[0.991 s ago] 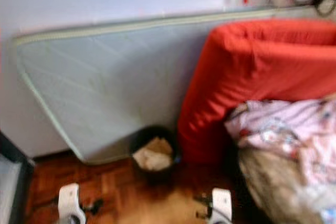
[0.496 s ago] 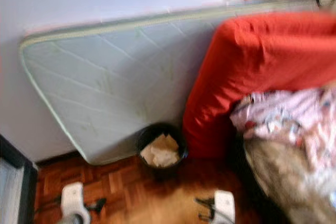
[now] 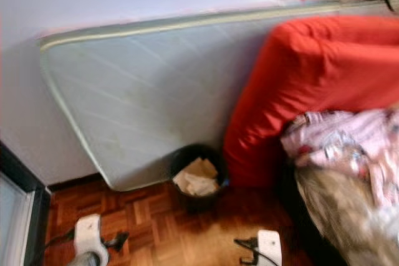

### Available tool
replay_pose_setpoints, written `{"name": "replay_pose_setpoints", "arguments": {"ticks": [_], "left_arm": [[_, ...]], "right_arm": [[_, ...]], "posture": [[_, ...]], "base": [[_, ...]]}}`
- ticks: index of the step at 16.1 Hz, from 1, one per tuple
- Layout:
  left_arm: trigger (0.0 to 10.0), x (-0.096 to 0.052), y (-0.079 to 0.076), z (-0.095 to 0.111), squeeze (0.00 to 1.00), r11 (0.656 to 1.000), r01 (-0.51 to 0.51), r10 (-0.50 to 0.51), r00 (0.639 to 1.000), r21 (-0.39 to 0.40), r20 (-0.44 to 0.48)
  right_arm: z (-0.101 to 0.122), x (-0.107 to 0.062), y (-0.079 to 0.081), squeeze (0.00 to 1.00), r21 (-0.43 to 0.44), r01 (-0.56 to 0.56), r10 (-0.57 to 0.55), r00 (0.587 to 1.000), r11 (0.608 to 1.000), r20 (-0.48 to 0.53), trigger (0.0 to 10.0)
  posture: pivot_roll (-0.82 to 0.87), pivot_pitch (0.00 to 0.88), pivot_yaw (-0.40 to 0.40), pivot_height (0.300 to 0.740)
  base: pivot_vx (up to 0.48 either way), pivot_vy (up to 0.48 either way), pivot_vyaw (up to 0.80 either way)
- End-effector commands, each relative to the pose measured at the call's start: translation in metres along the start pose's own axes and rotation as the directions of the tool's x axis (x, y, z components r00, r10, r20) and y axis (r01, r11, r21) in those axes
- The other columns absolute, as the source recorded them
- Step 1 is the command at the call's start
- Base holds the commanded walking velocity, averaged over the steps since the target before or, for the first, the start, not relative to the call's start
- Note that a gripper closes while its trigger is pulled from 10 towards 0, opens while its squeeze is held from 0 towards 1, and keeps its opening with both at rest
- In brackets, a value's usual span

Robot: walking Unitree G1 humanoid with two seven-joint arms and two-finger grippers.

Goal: Clean up the room

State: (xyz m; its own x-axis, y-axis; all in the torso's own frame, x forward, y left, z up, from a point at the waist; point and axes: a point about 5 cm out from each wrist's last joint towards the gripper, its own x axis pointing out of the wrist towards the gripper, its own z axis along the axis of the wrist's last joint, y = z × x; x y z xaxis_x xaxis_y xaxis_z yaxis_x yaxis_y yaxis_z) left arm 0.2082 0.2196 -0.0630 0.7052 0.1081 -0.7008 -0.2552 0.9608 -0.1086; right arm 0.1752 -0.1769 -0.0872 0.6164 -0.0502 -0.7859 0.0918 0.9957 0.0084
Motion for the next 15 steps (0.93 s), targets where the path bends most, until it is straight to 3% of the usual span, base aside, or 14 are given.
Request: {"name": "replay_pose_setpoints", "arguments": {"ticks": [1, 4, 11, 15], "left_arm": [[10.0, 0.0, -0.001, -0.002, 0.0, 1.0, -0.001, 0.001, 1.0, 0.015, -0.005], [10.0, -0.001, 0.0, -0.004, 0.0, 1.0, -0.001, 0.002, 1.0, 0.02, -0.013], [10.0, -0.002, 0.0, -0.008, 0.0, 1.0, -0.001, 0.002, 1.0, 0.023, -0.027], [10.0, -0.002, 0.0, -0.008, 0.0, 1.0, -0.007, 0.007, 1.0, 0.017, -0.029]], "right_arm": [[-0.002, -0.001, -0.001, 0.0, 0.01, 0.002, -0.002, 1.0, 1.0, -0.004, 10.0], [-0.005, -0.001, -0.001, 0.0, 0.033, 0.006, -0.005, 1.0, 0.999, -0.025, 10.0], [-0.011, -0.003, -0.01, 0.0, 0.005, -0.009, 0.009, 0.999, 1.0, -0.042, 10.0], [-0.012, -0.003, -0.008, 0.0, -0.025, -0.024, 0.023, 0.999, 0.999, -0.043, 10.0]], "posture": [[0.02, 0.0, -0.009, 0.74], [0.01, 0.0, -0.009, 0.74], [0.02, 0.0, -0.018, 0.74], [0.02, 0.0, -0.02, 0.74]], "base": [[0.0, 0.0, 0.8], [0.0, 0.0, 0.19], [0.259, 0.0, 0.0], [0.265, 0.0, 0.63]]}}
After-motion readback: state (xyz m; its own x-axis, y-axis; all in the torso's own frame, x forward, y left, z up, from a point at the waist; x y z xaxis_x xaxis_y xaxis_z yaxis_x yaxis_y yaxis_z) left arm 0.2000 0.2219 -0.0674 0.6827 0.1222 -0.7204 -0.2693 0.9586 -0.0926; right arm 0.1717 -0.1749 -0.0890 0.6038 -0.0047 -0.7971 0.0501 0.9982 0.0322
